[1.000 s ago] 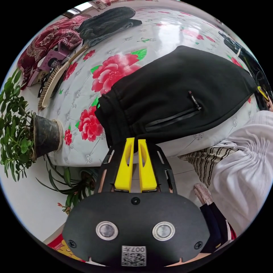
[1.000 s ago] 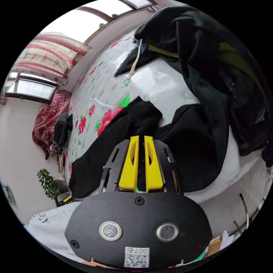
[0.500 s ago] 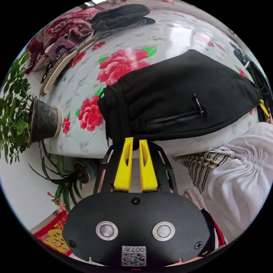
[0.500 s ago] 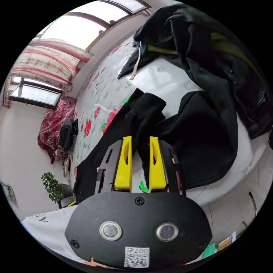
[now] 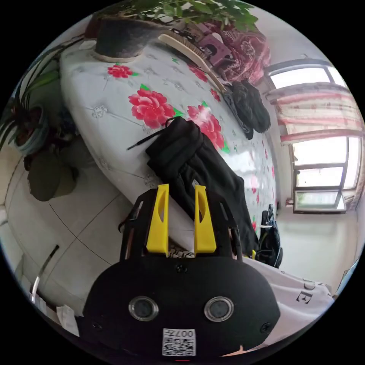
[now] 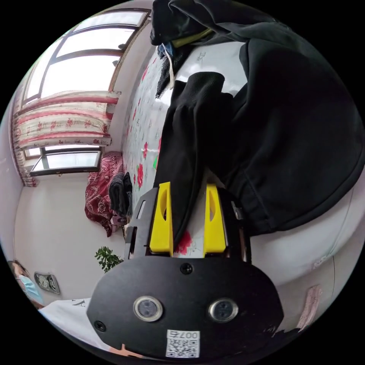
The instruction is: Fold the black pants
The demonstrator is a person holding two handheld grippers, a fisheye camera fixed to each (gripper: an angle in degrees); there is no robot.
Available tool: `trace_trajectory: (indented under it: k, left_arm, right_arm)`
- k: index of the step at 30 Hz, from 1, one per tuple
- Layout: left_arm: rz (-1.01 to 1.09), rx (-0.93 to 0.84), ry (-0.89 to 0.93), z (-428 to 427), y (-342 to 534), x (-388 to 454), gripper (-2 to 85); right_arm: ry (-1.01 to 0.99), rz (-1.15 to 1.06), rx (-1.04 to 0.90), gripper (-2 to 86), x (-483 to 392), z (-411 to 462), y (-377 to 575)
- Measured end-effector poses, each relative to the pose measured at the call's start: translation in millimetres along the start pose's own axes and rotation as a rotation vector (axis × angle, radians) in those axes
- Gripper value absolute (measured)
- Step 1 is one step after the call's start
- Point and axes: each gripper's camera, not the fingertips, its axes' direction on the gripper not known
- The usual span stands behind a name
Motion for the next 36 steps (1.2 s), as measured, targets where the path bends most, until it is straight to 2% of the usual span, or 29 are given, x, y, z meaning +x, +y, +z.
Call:
trace_trajectory:
  k: [2, 9, 12, 14, 15, 17, 18, 20, 23, 24, 26, 29, 33, 36]
  left_arm:
    - [-0.091, 0.023, 0.068, 9, 0, -31, 10.9]
    - [-0.208, 0.028, 0.145, 33, -10, -95, 10.7]
    - [-0.219, 0.037, 0.183, 35, -10, -116, 10.2]
    - [-0.205, 0.050, 0.190, 35, -8, -127, 10.0]
    - [-0.201, 0.053, 0.191, 35, -8, -129, 10.0]
    - [-0.196, 0.063, 0.202, 35, -7, -140, 10.0]
    - [-0.195, 0.066, 0.204, 36, -7, -142, 10.0]
    - [-0.192, 0.084, 0.215, 38, -8, -151, 10.0]
    - [-0.196, 0.108, 0.233, 40, -9, -160, 9.9]
    - [-0.196, 0.111, 0.236, 41, -9, -161, 9.8]
    - [-0.201, 0.114, 0.251, 43, -10, -169, 9.2]
    - [-0.230, 0.127, 0.288, 45, -10, -181, 7.2]
    - [-0.232, 0.143, 0.304, 48, -10, -189, 6.1]
    - [-0.227, 0.160, 0.323, 51, -10, -190, 5.3]
  right_arm:
    - [0.004, 0.021, 0.035, 6.7, -13, 10, -4]
    - [-0.112, 0.125, 0.119, 0.8, -69, 27, -18]
    - [-0.001, -0.145, 0.095, 0.0, -175, 33, -20]
    - [0.123, -0.474, 0.051, -0.2, -288, 48, -2]
    - [0.153, -0.570, 0.037, -0.2, -318, 54, 7]
    - [0.264, -0.997, -0.032, -0.2, -430, 91, 70]
    - [0.287, -1.104, -0.062, -0.2, -452, 104, 91]
    - [0.377, -1.454, -0.195, 0.2, -514, 164, 179]
    - [0.424, -1.685, -0.420, 1.6, -531, 248, 271]
    - [0.430, -1.709, -0.482, 1.9, -529, 265, 285]
    - [0.462, -1.724, -0.739, 2.5, -516, 324, 327]
    - [0.548, -1.695, -0.948, 3.0, -511, 360, 344]
    - [0.474, -1.596, -0.951, 3.4, -538, 355, 325]
    - [0.346, -1.458, -0.912, 3.6, -567, 348, 302]
